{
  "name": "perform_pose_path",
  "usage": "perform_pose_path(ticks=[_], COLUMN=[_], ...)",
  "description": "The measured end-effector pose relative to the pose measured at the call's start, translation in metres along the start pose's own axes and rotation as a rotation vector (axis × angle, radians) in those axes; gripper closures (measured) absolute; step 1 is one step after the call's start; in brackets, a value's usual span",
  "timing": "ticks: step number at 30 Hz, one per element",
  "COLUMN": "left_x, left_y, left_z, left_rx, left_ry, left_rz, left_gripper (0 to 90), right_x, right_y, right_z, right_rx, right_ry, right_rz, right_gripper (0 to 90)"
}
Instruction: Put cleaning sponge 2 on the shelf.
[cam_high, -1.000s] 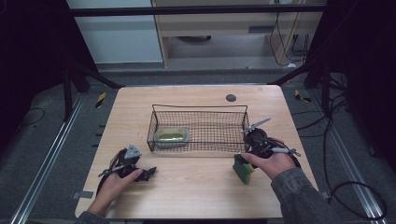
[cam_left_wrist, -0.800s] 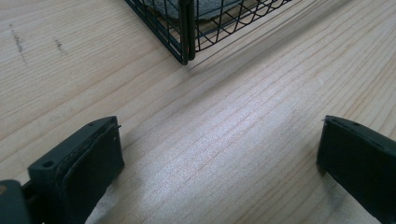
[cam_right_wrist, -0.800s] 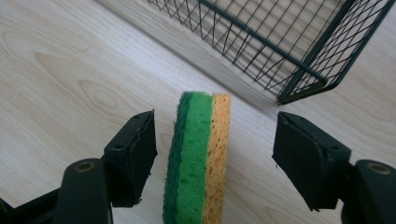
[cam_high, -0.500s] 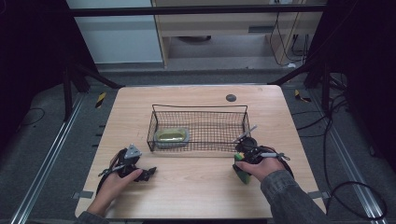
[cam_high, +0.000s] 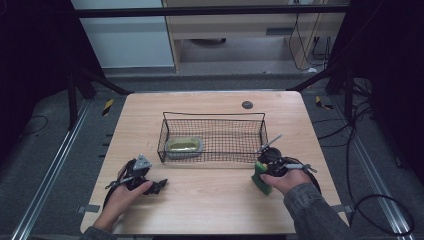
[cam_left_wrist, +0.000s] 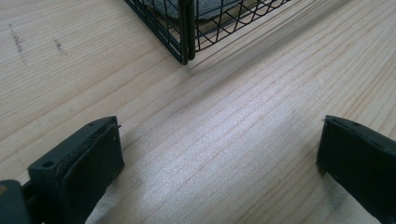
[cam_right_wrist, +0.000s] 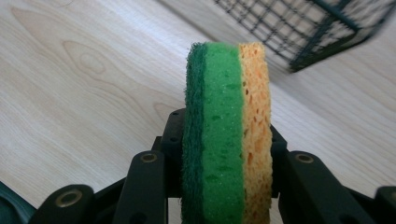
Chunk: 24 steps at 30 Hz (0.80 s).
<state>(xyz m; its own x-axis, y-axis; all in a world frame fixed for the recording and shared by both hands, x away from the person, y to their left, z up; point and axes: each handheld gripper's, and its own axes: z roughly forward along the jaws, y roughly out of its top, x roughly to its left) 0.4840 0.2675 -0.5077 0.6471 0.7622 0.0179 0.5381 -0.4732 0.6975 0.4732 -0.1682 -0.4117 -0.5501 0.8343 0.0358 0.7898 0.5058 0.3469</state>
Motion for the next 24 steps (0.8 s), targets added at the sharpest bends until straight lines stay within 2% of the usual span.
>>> perform_pose_path(ticks=[7,13,19,24], left_x=[0.001,0.001,0.001,0.001], left_y=[0.000,0.000,-0.001,-0.001], left_z=[0.001,0.000,0.000,0.000], left_rx=[-0.002,-0.006,-0.008,-0.012], left_ry=[0.001,0.001,0.000,0.001], left_rz=[-0.002,0.002,-0.001,-0.001], left_gripper=[0.0,0.0,0.0,0.0], right_x=[-0.027,-0.045,-0.056,-0.069], right_y=[-0.011,-0.015,-0.009,0.006], right_z=[-0.020,-0.032,-0.050,-0.069], right_rx=[-0.071,-0.110,-0.160,-0.206], right_ry=[-0.034,-0.068,-0.116,-0.157], right_rz=[0.045,0.052,0.053,0.054], right_gripper=[64.0,64.1,64.2,64.3])
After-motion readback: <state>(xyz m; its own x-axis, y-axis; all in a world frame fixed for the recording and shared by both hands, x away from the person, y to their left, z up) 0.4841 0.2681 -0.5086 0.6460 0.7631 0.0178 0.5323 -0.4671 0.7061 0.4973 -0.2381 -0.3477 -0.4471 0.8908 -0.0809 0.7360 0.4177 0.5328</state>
